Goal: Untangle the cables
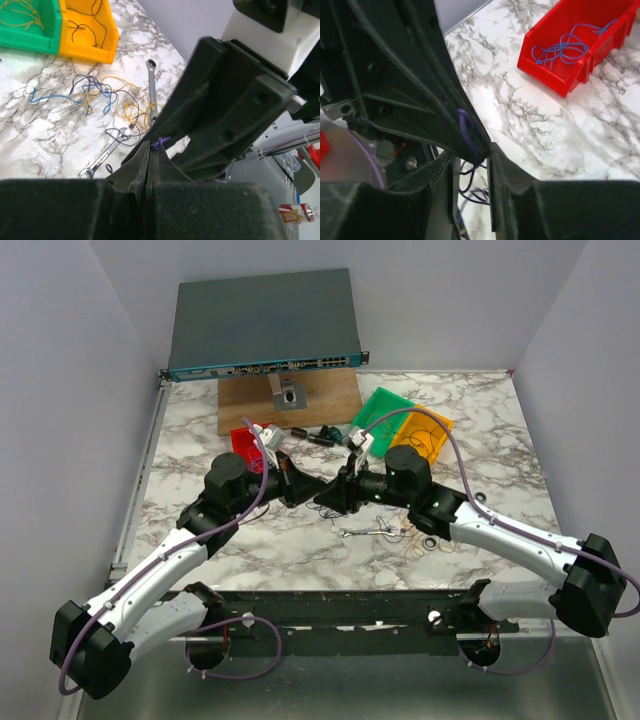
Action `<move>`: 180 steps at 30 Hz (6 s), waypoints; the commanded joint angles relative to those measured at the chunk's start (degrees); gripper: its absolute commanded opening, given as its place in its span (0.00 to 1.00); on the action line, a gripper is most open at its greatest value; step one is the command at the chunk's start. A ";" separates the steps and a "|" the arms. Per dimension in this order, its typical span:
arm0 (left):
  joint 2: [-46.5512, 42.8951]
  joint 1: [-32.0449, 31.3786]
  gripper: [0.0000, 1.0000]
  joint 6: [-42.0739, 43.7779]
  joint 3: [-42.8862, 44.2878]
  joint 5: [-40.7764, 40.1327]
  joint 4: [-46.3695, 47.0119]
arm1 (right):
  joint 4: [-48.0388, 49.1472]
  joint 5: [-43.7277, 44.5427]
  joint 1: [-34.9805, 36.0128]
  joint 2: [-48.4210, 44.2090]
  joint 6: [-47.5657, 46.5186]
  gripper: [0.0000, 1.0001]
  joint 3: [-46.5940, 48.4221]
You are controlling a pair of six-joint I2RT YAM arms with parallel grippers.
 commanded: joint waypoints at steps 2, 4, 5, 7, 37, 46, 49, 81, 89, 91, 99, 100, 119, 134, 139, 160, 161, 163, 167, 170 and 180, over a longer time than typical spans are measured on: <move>0.84 -0.23 0.00 -2.63 0.55 3.75 4.26 | 5.05 2.17 0.41 -0.10 1.90 0.01 -1.01; 0.31 -0.01 0.15 -2.98 0.86 1.24 1.86 | 5.10 4.56 0.36 -0.96 2.62 0.01 -1.68; -0.20 0.15 0.25 -2.85 1.13 -1.20 -0.31 | 4.61 6.48 0.36 -1.54 2.87 0.01 -2.03; -1.62 0.95 0.40 -1.85 1.48 -4.08 -3.54 | 2.29 11.47 0.36 -2.44 3.14 0.01 -2.21; 7.47 -5.05 0.95 -0.61 -2.19 -12.87 -1.33 | -10.70 51.73 -31.93 28.59 21.99 0.02 20.27; 15.62 -5.69 0.95 2.68 3.05 -15.22 -2.56 | -12.57 46.79 -32.35 23.62 19.15 0.89 18.06; 18.37 -6.01 0.95 2.82 4.72 -14.48 -1.95 | -15.09 42.46 -32.34 18.07 17.64 0.90 14.00; 45.95 -10.88 0.87 5.11 27.52 -8.27 -12.19 | -33.12 21.88 -32.24 -7.36 18.17 0.01 -11.10; 56.25 -12.24 0.86 2.27 37.13 -12.60 -15.92 | -32.82 14.75 -32.27 -9.94 18.34 0.01 -12.06; 58.56 -12.25 0.86 1.19 39.21 -13.67 -15.97 | -33.46 15.00 -32.27 -10.93 18.33 0.01 -11.99; 65.10 -13.60 0.69 0.01 43.31 -13.35 -16.21 | -36.91 17.52 -32.24 -14.23 18.33 0.01 -8.78; 65.32 -13.51 0.64 -0.23 42.42 -13.29 -15.59 | -37.70 18.54 -32.27 -15.11 18.57 0.01 -7.84; 43.53 -5.14 0.00 3.46 16.95 -20.97 -10.07 | -47.24 27.47 -32.25 -20.22 13.80 0.01 23.55; 4.64 11.12 0.00 -6.46 -9.51 -30.05 -12.71 | -47.04 51.69 -32.29 -20.77 20.22 0.01 24.72; -3.04 16.34 0.00 -11.07 -14.12 -32.15 -15.06 | -45.52 59.85 -32.29 -24.40 22.57 0.01 20.77; -19.83 11.82 0.00 1.31 -14.68 -18.01 -11.45 | -32.90 10.03 -32.28 -13.75 12.64 0.01 23.65; -19.24 10.67 0.00 2.08 -14.38 -17.70 -10.74 | -31.70 8.47 -32.31 -12.97 13.18 0.01 23.55; -17.46 8.25 0.00 3.60 -13.37 -17.67 -10.56 | -29.82 7.21 -32.33 -11.03 13.98 0.01 25.39; -14.46 3.63 0.00 4.65 -12.45 -21.32 -10.33 | -28.10 7.33 -32.28 -5.89 14.90 0.01 33.77; -13.82 1.46 0.00 4.66 -12.81 -22.70 -8.90 | -28.24 7.56 -32.35 -1.67 15.12 0.01 42.14; -11.29 0.15 0.00 6.07 -12.23 -22.48 -7.65 | -24.34 8.26 -32.33 10.24 18.00 0.01 59.44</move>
